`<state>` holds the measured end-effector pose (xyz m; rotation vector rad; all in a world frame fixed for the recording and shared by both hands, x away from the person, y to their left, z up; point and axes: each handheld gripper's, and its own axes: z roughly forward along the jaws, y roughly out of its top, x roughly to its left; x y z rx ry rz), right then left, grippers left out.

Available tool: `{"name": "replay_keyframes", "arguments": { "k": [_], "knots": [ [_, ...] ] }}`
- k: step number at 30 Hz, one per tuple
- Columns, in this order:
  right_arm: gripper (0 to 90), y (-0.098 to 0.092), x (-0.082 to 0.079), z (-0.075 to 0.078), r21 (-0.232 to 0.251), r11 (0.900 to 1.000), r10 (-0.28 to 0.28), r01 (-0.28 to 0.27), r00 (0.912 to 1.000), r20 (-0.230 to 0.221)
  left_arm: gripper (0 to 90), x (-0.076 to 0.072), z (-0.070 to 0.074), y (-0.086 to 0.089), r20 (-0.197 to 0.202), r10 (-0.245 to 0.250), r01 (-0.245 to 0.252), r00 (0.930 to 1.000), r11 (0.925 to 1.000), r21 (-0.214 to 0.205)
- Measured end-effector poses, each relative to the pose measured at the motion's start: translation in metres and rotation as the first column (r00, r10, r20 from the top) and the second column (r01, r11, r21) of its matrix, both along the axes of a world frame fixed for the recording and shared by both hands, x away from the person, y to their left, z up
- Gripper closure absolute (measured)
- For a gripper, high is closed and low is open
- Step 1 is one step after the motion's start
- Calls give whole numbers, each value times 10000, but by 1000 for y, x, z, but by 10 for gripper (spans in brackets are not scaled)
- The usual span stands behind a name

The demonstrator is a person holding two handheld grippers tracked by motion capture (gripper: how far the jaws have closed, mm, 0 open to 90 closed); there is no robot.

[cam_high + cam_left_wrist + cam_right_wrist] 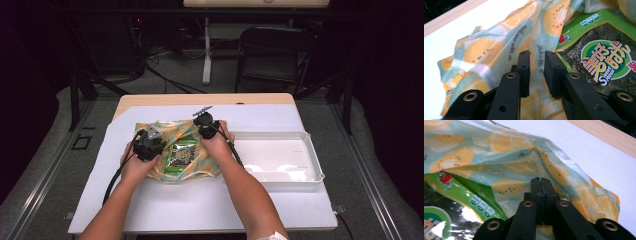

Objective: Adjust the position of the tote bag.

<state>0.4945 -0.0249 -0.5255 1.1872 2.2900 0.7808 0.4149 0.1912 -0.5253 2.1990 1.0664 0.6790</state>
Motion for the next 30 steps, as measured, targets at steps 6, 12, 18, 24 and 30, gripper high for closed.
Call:
{"name": "replay_keyframes", "arguments": {
  "k": [6,12,18,24,30],
  "knots": [
    [900,1,7,-10,-57,9998,-166,165,9997,-170,712,-2,1,5,64,74,-73,10000,9999,-131],
    [900,3,11,-15,-488,9988,-74,53,9991,-428,704,0,-5,8,-278,151,-152,9995,9999,-41],
    [893,5,13,-16,-646,9979,-76,28,9972,-745,699,-1,-6,7,-308,62,-65,9995,9999,-94],
    [869,5,10,-12,-507,9987,18,-53,9977,-681,633,-1,-4,6,-225,-106,99,9997,9994,-336],
    [781,6,3,-3,-289,9991,289,-308,9975,-638,590,0,-1,4,129,-115,119,9999,9993,-353]
  ]
}}
